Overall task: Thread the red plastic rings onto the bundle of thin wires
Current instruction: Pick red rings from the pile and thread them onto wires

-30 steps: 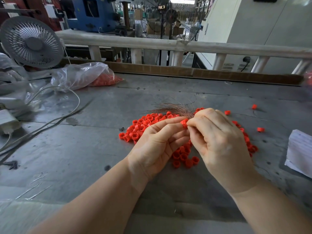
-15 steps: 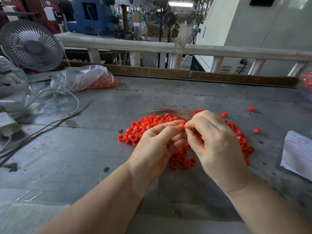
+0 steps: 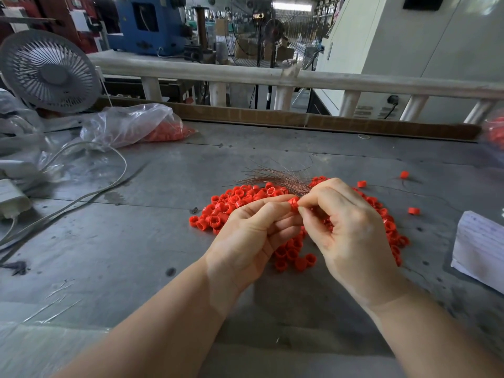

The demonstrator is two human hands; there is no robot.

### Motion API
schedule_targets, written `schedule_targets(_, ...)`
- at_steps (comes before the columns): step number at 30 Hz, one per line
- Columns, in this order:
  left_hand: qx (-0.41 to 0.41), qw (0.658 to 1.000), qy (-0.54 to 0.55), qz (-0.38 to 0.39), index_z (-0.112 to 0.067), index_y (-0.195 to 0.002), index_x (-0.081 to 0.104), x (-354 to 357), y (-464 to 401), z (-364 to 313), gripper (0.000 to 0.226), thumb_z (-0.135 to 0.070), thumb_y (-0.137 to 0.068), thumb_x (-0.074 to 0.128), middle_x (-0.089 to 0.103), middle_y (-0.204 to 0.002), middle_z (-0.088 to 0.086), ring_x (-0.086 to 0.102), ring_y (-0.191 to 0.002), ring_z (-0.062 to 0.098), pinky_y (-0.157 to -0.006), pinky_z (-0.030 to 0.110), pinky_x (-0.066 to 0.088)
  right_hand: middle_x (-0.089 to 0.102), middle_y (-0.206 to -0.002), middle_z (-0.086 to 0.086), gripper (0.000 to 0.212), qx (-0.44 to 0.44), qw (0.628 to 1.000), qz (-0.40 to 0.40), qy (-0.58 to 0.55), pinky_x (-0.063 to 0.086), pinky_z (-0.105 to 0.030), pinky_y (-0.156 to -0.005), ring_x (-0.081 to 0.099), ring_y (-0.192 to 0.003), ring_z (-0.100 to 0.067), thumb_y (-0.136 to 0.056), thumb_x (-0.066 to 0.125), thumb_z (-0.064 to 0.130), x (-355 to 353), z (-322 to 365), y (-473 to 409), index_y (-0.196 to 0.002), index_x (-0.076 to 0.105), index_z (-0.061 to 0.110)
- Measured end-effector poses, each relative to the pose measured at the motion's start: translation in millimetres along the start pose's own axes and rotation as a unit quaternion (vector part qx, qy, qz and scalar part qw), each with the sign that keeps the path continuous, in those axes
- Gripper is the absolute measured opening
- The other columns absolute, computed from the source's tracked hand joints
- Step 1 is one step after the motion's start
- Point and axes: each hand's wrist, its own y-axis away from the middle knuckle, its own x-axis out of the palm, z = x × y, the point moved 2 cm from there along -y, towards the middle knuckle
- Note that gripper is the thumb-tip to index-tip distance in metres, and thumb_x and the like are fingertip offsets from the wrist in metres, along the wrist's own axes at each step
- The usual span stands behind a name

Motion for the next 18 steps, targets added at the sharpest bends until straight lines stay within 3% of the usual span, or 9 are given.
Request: schedule_targets(18, 0.027, 0.999, -0.014, -0.025, -0.002, -0.083, 0.068, -0.1, 2.0, 0.7, 0.015, 0.004, -0.086, 0.055, 0.065, -0.06, 0.006, 0.063, -0.053, 0.009, -0.058, 0.018, 0.056, 0.06, -0.084, -0.007, 0.01, 0.006, 0.999, 0.031, 0.013, 0.044, -0.02, -0.075, 0.057, -0.078, -0.018, -0.084, 0.057, 0.002, 0.8, -0.7, 0.1, -0.083, 0.066, 0.0)
